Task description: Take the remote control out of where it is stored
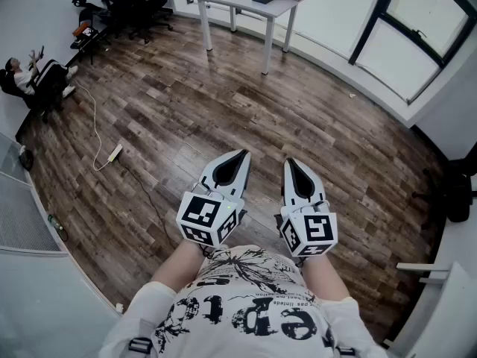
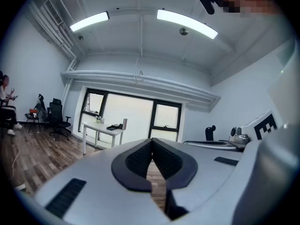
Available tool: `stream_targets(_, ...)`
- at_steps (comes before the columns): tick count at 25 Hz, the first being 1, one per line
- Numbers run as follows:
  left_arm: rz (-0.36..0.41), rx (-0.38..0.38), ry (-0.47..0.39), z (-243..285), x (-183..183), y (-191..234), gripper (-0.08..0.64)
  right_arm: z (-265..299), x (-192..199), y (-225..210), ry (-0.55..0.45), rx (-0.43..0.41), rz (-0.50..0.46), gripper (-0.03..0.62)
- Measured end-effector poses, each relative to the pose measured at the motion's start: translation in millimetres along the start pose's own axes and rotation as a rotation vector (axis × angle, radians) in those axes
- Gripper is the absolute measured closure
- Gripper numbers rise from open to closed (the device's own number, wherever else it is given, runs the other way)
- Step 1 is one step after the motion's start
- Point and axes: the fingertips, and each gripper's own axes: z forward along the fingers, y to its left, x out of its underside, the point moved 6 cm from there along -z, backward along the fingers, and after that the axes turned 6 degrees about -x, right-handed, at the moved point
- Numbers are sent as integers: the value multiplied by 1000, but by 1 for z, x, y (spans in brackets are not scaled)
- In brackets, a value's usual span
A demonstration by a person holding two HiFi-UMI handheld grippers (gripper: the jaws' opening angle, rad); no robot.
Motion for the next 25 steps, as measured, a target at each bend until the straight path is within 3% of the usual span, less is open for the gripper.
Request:
stream_targets(5,-22,12,2,-1,0,11,549,5,3,6,18,1,42,591)
stream_targets(11,-51,37,-7,-12,3,33,549,8,2,25,-6,53,-21,591)
stream_targets(18,-40,40,-3,-34,8,72,549,28,19,60,-2,76,-6,591)
stream_targets(22,-103,43,9,-49,19,105,549,44,38,87,38,49,18,591)
stream_targets(25,-128,39,21,-53,26,121,550,53,48,98,70,34,-29,591)
